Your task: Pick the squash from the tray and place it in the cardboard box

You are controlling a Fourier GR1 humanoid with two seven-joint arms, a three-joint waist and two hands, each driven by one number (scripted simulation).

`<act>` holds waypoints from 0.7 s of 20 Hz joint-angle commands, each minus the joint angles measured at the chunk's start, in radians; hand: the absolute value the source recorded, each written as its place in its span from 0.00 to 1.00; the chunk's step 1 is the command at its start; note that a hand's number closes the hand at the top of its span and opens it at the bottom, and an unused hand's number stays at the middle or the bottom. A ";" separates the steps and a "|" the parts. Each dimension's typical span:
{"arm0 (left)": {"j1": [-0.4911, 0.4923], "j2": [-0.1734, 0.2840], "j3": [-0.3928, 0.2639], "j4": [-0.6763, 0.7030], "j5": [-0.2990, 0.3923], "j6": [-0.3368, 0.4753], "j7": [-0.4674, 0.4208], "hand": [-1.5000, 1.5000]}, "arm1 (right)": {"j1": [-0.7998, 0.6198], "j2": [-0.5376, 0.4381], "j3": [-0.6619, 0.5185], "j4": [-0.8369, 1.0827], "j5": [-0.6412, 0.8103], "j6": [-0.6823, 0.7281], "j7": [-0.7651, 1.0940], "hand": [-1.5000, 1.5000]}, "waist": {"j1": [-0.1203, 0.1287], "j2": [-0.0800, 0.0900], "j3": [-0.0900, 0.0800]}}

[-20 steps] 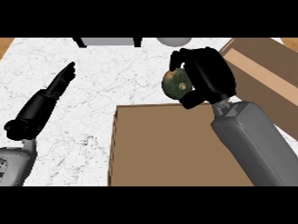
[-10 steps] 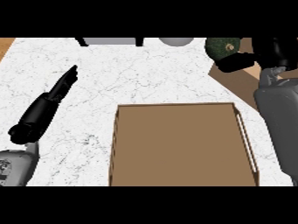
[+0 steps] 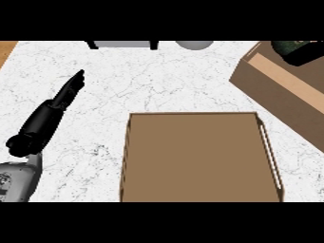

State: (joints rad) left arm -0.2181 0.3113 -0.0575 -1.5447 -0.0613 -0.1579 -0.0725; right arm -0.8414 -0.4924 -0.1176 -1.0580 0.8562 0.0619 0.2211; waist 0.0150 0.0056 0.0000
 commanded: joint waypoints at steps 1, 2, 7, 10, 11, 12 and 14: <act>-0.009 0.009 0.008 -0.023 0.002 -0.008 0.027 0.50 | -0.001 -0.100 -0.015 0.127 -0.031 0.176 -0.049 1.00 | -0.002 -0.002 0.000; 0.004 -0.006 0.002 -0.013 0.001 -0.007 -0.023 0.50 | -0.051 -0.085 -0.017 0.230 -0.015 0.150 -0.056 1.00 | 0.017 0.006 0.000; 0.005 -0.011 -0.007 -0.006 -0.031 -0.001 -0.009 0.50 | -0.057 -0.149 -0.031 0.421 -0.020 0.187 -0.231 1.00 | 0.016 0.006 0.001; -0.011 -0.013 0.000 -0.032 -0.014 -0.011 0.027 0.50 | -0.070 -0.197 0.013 0.496 0.030 0.259 -0.261 1.00 | 0.015 0.004 0.001; 0.017 -0.004 0.008 -0.002 -0.011 -0.022 -0.020 0.50 | -0.010 -0.205 -0.006 0.522 0.019 0.232 -0.296 1.00 | 0.011 0.005 0.001; 0.002 -0.012 0.008 0.004 -0.012 -0.020 -0.008 0.50 | -0.082 -0.217 0.008 0.566 0.039 0.285 -0.266 1.00 | 0.017 0.006 0.001; -0.035 -0.034 0.003 0.057 -0.025 -0.009 -0.020 0.50 | -0.105 -0.222 0.009 0.596 0.016 0.354 -0.371 0.00 | 0.011 0.007 0.001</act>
State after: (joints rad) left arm -0.2366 0.2930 -0.0545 -1.5274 -0.0766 -0.1705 -0.0760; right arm -0.9222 -0.6858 -0.1165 -0.5523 0.8731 0.3362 -0.0479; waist 0.0285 0.0119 0.0009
